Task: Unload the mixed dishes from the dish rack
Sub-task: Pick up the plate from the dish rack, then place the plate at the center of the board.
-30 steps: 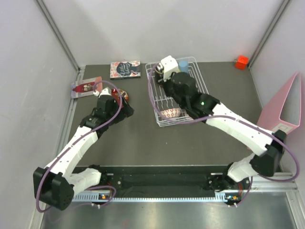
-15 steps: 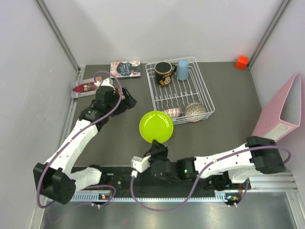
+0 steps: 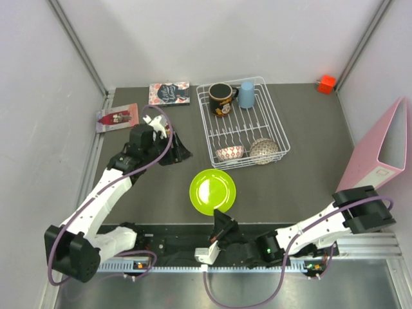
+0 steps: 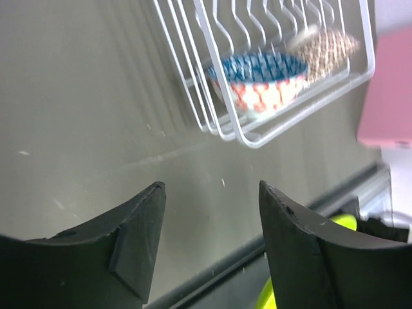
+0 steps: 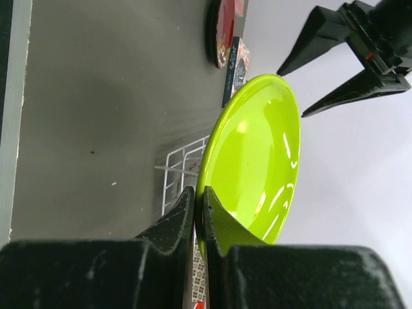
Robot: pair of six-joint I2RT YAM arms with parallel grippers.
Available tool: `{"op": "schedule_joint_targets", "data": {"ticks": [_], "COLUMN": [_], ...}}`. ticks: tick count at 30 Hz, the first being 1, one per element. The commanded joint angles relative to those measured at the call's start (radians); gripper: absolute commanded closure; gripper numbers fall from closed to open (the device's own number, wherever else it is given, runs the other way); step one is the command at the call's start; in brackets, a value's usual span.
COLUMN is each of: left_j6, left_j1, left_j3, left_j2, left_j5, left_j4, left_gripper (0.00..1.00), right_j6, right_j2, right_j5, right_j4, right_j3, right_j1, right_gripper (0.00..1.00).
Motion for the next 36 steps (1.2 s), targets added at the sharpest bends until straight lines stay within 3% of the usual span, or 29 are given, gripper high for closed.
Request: {"op": "schedule_joint_targets", "data": {"ticks": [1, 7, 10, 24, 27, 34, 35, 36], "left_j6": [0.028, -0.001, -0.01, -0.027, -0.036, -0.043, -0.043, -0.043], "left_j1": [0.003, 0.003, 0.005, -0.006, -0.008, -0.011, -0.009, -0.011], "left_j3": [-0.056, -0.129, -0.157, -0.24, -0.263, -0.272, -0.272, -0.274], "left_j2": [-0.053, -0.096, -0.133, -0.155, -0.159, -0.164, -0.168, -0.172], "left_j5": [0.176, 0.329, 0.363, 0.461, 0.478, 0.486, 0.484, 0.477], "left_j4": [0.095, 0.181, 0.205, 0.241, 0.268, 0.29, 0.291, 0.29], "left_gripper": [0.32, 0.18, 0.17, 0.27, 0.38, 0.85, 1.0, 1.0], "right_j6": [0.022, 0.042, 0.04, -0.041, -0.044, -0.044, -0.046, -0.046], "right_j2": [-0.039, -0.033, -0.024, -0.033, -0.035, -0.032, -0.03, -0.03], "right_j5": [-0.023, -0.063, -0.074, -0.126, -0.119, -0.112, -0.109, -0.108], "right_j4": [0.057, 0.058, 0.063, 0.156, 0.166, 0.17, 0.175, 0.178], "right_j3": [0.03, 0.059, 0.07, 0.063, 0.056, 0.056, 0.058, 0.058], "right_j1": [0.008, -0.015, -0.025, -0.119, -0.122, -0.125, -0.125, -0.124], "right_gripper": [1.0, 1.0, 1.0, 1.0, 1.0, 1.0, 1.0, 1.0]}}
